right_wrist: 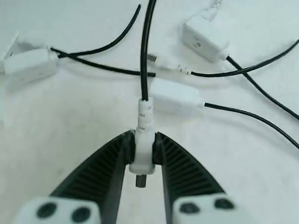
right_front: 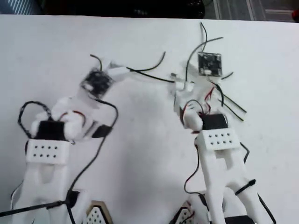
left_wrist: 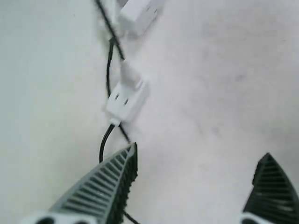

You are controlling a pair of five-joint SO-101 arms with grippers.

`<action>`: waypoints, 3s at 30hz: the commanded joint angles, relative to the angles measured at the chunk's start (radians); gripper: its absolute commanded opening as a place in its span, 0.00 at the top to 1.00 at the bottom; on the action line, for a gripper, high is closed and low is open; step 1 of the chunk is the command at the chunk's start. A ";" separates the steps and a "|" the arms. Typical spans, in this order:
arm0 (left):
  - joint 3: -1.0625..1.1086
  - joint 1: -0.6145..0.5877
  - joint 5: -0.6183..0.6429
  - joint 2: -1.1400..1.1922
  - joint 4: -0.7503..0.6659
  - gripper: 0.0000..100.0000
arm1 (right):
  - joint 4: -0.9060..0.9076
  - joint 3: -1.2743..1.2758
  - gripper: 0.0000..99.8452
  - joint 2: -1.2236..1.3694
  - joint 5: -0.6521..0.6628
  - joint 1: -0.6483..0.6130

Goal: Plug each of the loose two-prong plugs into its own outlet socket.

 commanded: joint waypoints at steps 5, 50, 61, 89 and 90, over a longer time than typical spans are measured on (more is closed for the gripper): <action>-0.060 0.173 -0.041 0.038 -0.189 0.62 | -0.188 0.080 0.98 -0.042 -0.057 0.019; -2.042 -0.027 -0.292 1.985 0.017 0.81 | -0.255 0.121 0.98 -0.007 -0.049 0.048; -2.394 0.038 -0.292 2.006 0.482 0.94 | -0.255 0.121 0.98 -0.007 -0.048 0.048; -1.669 0.182 -0.083 1.185 0.680 0.96 | -0.255 0.121 0.98 -0.007 -0.048 0.050; -1.587 0.191 -0.084 1.113 0.680 0.96 | -0.255 0.121 0.98 -0.007 -0.048 0.050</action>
